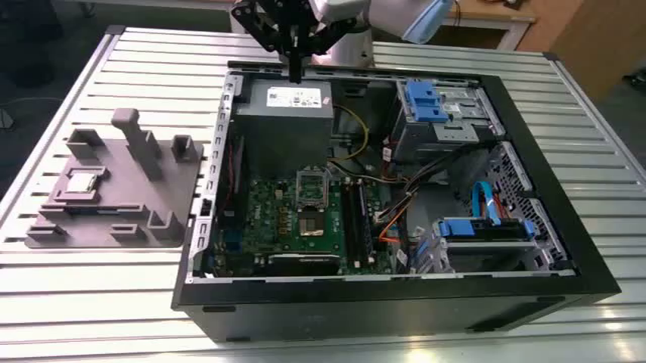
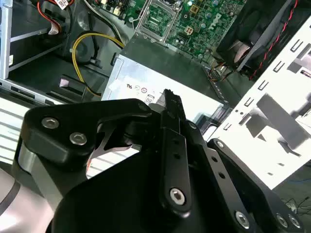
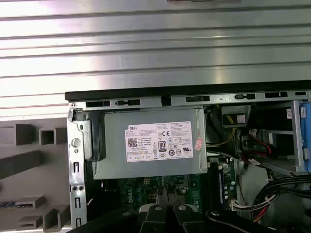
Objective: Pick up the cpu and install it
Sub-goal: 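Reach for the cpu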
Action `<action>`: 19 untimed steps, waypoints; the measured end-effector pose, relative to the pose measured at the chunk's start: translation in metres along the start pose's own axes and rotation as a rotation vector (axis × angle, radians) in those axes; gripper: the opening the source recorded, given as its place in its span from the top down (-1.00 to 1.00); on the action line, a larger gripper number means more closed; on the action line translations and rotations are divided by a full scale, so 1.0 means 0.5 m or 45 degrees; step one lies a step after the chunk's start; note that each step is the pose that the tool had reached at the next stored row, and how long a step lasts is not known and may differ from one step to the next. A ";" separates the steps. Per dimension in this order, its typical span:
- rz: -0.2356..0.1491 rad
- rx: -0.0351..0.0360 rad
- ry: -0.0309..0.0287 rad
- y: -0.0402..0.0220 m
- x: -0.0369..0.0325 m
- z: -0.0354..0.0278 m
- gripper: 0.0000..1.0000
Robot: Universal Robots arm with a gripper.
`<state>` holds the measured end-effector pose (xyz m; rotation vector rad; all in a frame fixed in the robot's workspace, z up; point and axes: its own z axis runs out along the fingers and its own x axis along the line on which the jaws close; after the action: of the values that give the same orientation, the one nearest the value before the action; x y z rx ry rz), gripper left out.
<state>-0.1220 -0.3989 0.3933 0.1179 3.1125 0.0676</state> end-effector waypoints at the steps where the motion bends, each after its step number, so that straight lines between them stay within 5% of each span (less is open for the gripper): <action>1: 0.000 0.0000 0.0000 0.000 0.000 0.000 0.79; 19: 0.000 0.0000 0.0000 -0.001 0.008 0.000 0.79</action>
<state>-0.1258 -0.3989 0.3933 0.1180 3.1125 0.0676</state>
